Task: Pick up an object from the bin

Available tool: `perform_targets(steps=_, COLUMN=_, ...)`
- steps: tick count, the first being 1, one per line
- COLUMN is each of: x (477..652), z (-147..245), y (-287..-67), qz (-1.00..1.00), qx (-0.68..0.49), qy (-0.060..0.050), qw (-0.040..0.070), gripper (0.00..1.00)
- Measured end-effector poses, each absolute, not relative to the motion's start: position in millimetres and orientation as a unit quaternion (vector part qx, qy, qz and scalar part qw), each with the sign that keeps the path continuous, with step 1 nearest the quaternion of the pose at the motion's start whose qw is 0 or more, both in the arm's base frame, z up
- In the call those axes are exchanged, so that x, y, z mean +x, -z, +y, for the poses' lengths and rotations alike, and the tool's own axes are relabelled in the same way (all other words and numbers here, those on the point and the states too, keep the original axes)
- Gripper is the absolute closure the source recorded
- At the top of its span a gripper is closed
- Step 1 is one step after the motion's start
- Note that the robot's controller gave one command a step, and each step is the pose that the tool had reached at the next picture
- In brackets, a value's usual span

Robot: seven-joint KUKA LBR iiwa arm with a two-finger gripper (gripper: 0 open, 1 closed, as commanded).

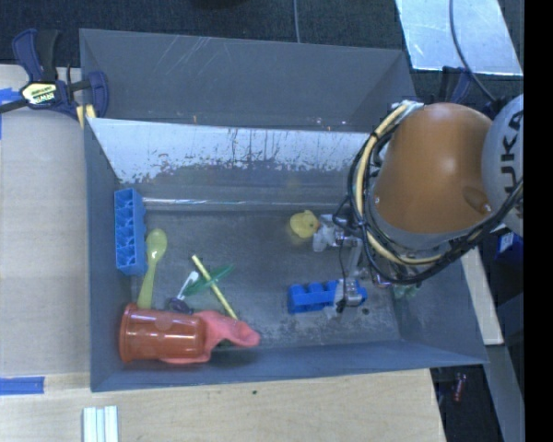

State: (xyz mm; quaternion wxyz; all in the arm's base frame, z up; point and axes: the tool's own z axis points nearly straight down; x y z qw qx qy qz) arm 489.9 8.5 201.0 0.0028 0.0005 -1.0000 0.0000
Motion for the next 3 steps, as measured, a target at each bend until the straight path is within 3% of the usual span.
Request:
perform_targets(steps=1, x=491.8, z=9, y=-205, qz=-1.0, qx=0.0, qy=0.0, qw=-0.001, gripper=0.0)
perform_targets(steps=2, x=503.6, z=9, y=-142, qz=-0.998, qx=0.069, qy=0.0, qw=-0.003, gripper=0.0)
perform_targets(steps=3, x=504.9, z=-1, y=-102, qz=-0.987, qx=0.158, qy=-0.001, qw=-0.006, gripper=0.0)
